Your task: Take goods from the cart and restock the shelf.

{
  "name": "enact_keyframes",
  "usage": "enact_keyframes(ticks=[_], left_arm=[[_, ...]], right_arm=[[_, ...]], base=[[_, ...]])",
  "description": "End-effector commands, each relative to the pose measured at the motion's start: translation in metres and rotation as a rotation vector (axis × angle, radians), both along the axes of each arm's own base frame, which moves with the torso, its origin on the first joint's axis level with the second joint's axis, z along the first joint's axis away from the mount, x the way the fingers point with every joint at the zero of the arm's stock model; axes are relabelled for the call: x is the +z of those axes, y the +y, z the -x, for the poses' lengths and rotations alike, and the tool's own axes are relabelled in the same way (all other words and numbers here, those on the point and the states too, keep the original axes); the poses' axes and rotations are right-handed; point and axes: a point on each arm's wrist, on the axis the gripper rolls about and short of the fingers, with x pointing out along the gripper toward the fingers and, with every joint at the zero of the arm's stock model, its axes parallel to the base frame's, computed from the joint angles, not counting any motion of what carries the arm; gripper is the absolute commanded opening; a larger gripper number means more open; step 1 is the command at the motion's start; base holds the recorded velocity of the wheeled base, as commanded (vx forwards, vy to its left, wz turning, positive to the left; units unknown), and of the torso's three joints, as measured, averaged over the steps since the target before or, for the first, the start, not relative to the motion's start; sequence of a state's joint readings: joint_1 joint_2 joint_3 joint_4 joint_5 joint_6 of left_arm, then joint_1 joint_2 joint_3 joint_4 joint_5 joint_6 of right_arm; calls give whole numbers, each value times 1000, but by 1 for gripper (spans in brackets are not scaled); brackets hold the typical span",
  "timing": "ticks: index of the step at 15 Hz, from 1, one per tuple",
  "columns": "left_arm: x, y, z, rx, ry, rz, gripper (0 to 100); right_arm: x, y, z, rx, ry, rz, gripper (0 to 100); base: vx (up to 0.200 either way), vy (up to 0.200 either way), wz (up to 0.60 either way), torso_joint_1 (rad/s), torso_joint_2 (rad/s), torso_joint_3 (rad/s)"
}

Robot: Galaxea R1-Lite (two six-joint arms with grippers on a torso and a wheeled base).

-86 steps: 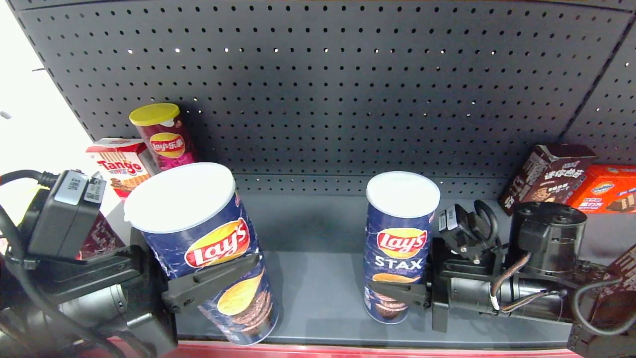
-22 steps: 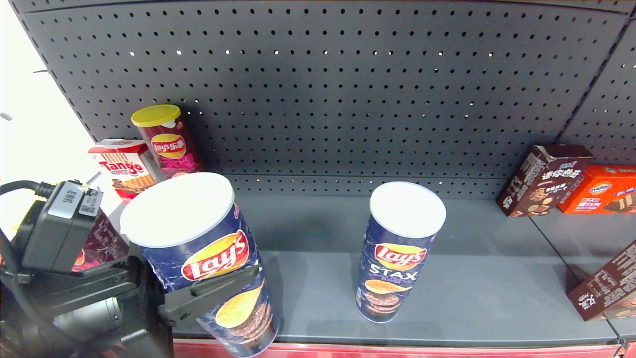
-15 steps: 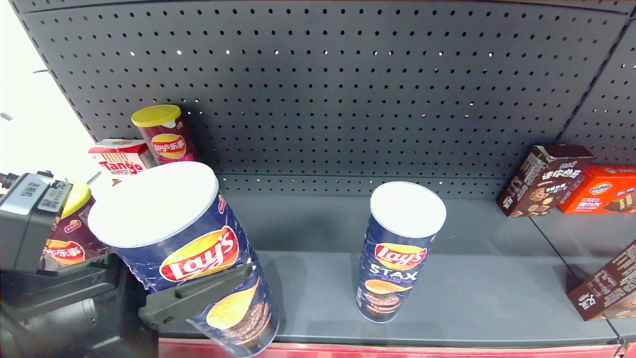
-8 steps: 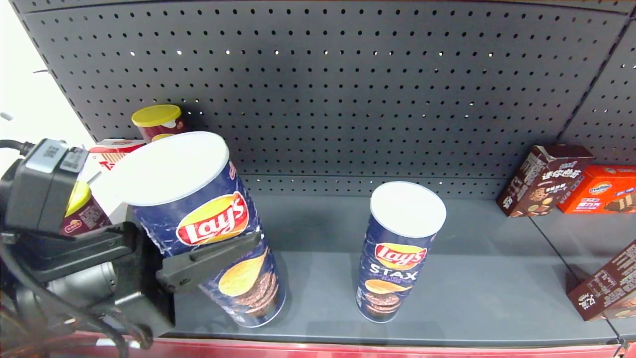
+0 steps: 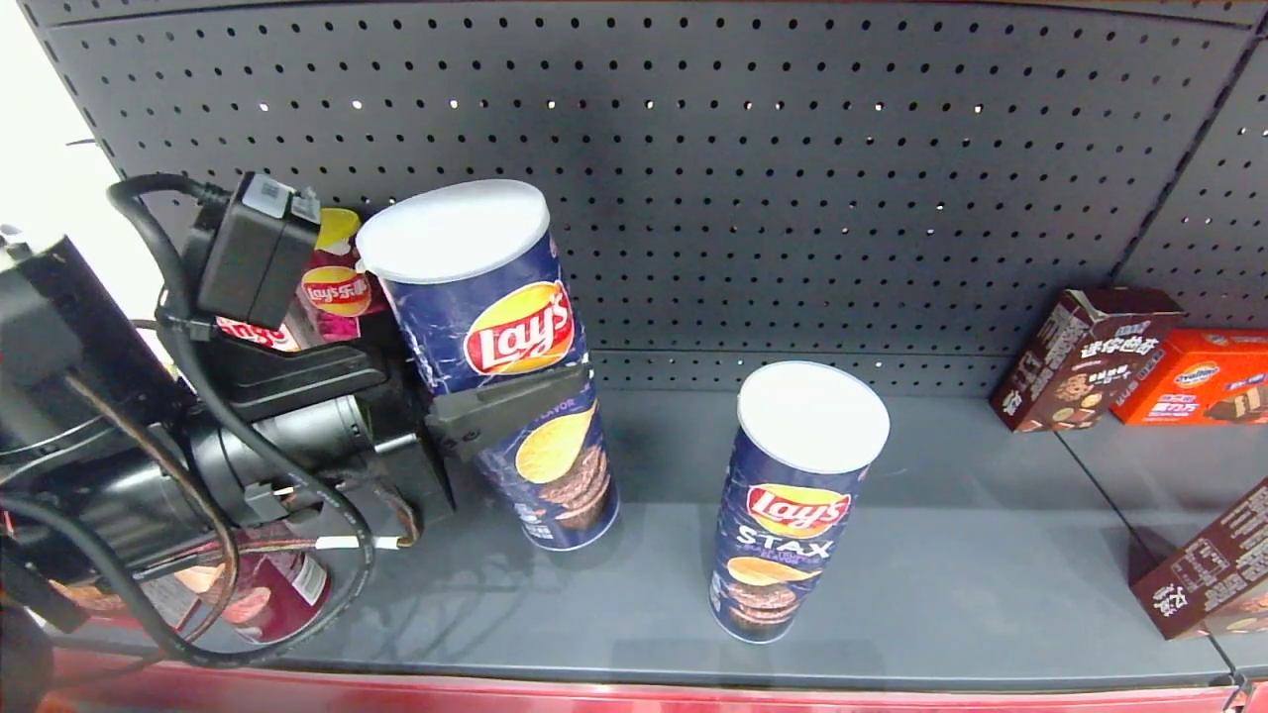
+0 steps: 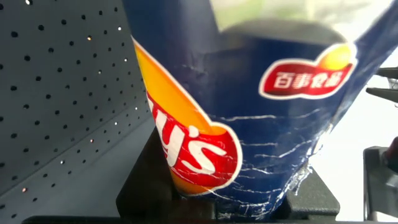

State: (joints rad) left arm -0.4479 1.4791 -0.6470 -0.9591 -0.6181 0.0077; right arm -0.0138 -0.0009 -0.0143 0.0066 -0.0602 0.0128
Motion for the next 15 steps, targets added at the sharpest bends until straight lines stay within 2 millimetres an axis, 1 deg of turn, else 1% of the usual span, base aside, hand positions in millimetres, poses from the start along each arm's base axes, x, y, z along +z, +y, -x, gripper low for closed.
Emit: enact_keyframes(ticks=[1,5,7,9,10,12,13,14,15], left_arm=[[-7,-5,-8,-3,25,-12,0],[-10,-8,-10,-6,41,-21,0],[-11,-17,-24,-8,10,-36,0],[1,-26,-38,-16,-34,-23,0],[3,-28,-43,-15,-44,-25,0],[8,-31,-56,-5,9,-57,0],[10,-34,-61,-6,9,-58,0],[18,-43,-65,-44,-7,-51,0],[20,-50,-67,-99,-12,-53,0]], right_arm=[[-3,0,-1,5,7,5,100],[-3,0,-1,11,8,11,100],[-3,0,-1,10,8,11,100],[-3,0,-1,11,8,11,100],[-3,0,-1,11,8,11,100],[-3,0,-1,10,8,11,100],[-3,0,-1,10,8,11,100],[-3,0,-1,10,6,11,100],[-3,0,-1,10,6,11,100]], base=[[0,0,0,0,0,0],[0,0,0,0,0,0],[0,0,0,0,0,0],[0,0,0,0,0,0],[0,0,0,0,0,0],[0,0,0,0,0,0],[0,0,0,0,0,0],[0,0,0,0,0,0],[0,0,0,0,0,0]])
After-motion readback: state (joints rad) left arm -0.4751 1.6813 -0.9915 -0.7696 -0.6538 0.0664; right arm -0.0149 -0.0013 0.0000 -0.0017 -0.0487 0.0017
